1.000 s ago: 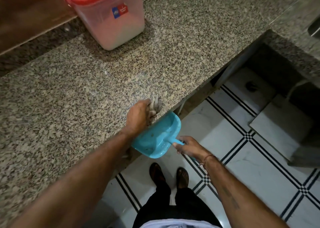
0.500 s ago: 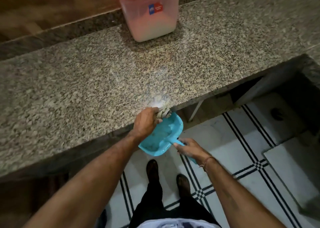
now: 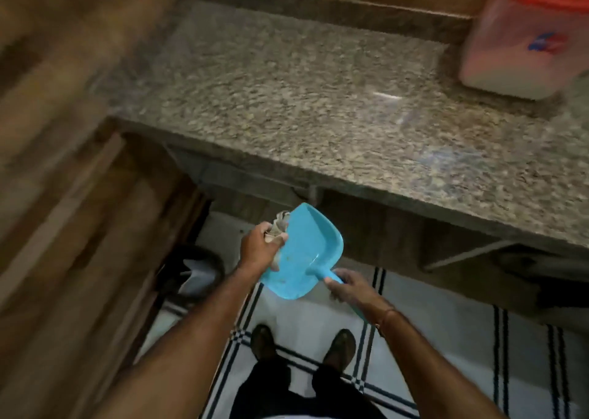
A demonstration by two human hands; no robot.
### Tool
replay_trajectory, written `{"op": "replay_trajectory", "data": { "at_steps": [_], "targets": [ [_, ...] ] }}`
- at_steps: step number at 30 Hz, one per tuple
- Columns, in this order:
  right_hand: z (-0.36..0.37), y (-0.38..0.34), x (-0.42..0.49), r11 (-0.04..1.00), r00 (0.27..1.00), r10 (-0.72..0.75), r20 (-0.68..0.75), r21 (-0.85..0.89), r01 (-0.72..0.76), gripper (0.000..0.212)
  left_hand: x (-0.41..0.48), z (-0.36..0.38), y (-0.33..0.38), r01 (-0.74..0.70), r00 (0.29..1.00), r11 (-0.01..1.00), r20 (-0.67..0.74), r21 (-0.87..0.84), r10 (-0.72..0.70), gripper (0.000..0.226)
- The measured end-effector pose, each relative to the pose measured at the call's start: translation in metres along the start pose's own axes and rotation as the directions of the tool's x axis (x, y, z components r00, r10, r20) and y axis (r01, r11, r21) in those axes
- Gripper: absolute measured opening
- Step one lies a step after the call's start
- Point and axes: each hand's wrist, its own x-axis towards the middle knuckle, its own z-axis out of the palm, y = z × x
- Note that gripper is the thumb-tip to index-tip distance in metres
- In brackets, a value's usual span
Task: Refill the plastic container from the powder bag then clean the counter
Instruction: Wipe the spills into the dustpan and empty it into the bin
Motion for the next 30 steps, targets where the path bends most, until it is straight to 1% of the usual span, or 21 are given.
{"op": "replay_trajectory", "data": {
  "at_steps": [3, 5, 7, 8, 10, 11, 13, 14, 16, 20, 23, 24, 27, 28, 30],
  "targets": [
    [0.054, -0.015, 0.027, 0.999, 0.997, 0.006, 0.078, -0.052, -0.002, 0.025, -0.007, -0.053, -0.053, 0.113, 0.985, 0.987, -0.119, -0.11, -0.126, 0.022],
    [0.093, -0.026, 0.041, 0.994, 0.991, 0.014, 0.13, -0.108, 0.0, 0.032, -0.013, -0.086, -0.092, 0.168, 0.967, 0.969, -0.161, -0.181, -0.198, 0.02],
    [0.13, -0.039, 0.05, 0.982, 0.988, 0.035, 0.149, -0.189, -0.006, 0.038, -0.019, -0.112, -0.129, 0.228, 0.946, 0.939, -0.169, -0.257, -0.276, 0.022],
    [0.149, -0.044, 0.056, 0.975, 0.987, 0.043, 0.156, -0.224, -0.007, 0.036, -0.019, -0.124, -0.149, 0.257, 0.933, 0.918, -0.17, -0.302, -0.317, 0.028],
    [0.187, -0.048, 0.07, 0.958, 0.983, 0.067, 0.172, -0.287, -0.015, 0.024, -0.016, -0.145, -0.186, 0.294, 0.902, 0.875, -0.191, -0.385, -0.387, 0.044],
    [0.205, -0.049, 0.078, 0.949, 0.979, 0.088, 0.186, -0.315, -0.025, 0.022, -0.014, -0.152, -0.204, 0.305, 0.884, 0.849, -0.202, -0.431, -0.42, 0.045],
    [0.24, -0.048, 0.097, 0.929, 0.968, 0.135, 0.21, -0.367, -0.05, 0.024, -0.008, -0.162, -0.237, 0.331, 0.844, 0.799, -0.222, -0.502, -0.489, 0.034],
    [0.257, -0.045, 0.109, 0.922, 0.961, 0.164, 0.223, -0.381, -0.069, 0.025, -0.004, -0.166, -0.252, 0.346, 0.831, 0.784, -0.22, -0.516, -0.511, 0.032],
    [0.289, -0.04, 0.133, 0.904, 0.951, 0.209, 0.228, -0.415, -0.1, 0.024, 0.009, -0.172, -0.287, 0.373, 0.822, 0.779, -0.21, -0.504, -0.529, 0.039],
    [0.345, -0.025, 0.201, 0.853, 0.948, 0.233, 0.217, -0.513, -0.092, 0.018, 0.052, -0.186, -0.361, 0.417, 0.83, 0.826, -0.212, -0.38, -0.516, 0.053],
    [0.391, -0.013, 0.269, 0.782, 0.94, 0.278, 0.195, -0.614, -0.104, 0.02, 0.089, -0.19, -0.413, 0.434, 0.809, 0.823, -0.244, -0.365, -0.535, 0.058],
    [0.408, -0.008, 0.293, 0.78, 0.938, 0.284, 0.199, -0.617, -0.105, 0.022, 0.101, -0.188, -0.427, 0.436, 0.804, 0.822, -0.251, -0.367, -0.539, 0.059],
    [0.453, 0.011, 0.355, 0.794, 0.95, 0.245, 0.195, -0.603, -0.08, 0.02, 0.137, -0.168, -0.469, 0.428, 0.8, 0.817, -0.259, -0.386, -0.541, 0.052],
    [0.462, 0.019, 0.372, 0.778, 0.952, 0.245, 0.185, -0.623, -0.079, 0.02, 0.144, -0.16, -0.481, 0.44, 0.792, 0.808, -0.255, -0.391, -0.554, 0.05],
    [0.471, 0.036, 0.392, 0.727, 0.956, 0.241, 0.17, -0.684, -0.062, 0.019, 0.155, -0.142, -0.502, 0.474, 0.763, 0.778, -0.248, -0.412, -0.597, 0.053]
  ]
}}
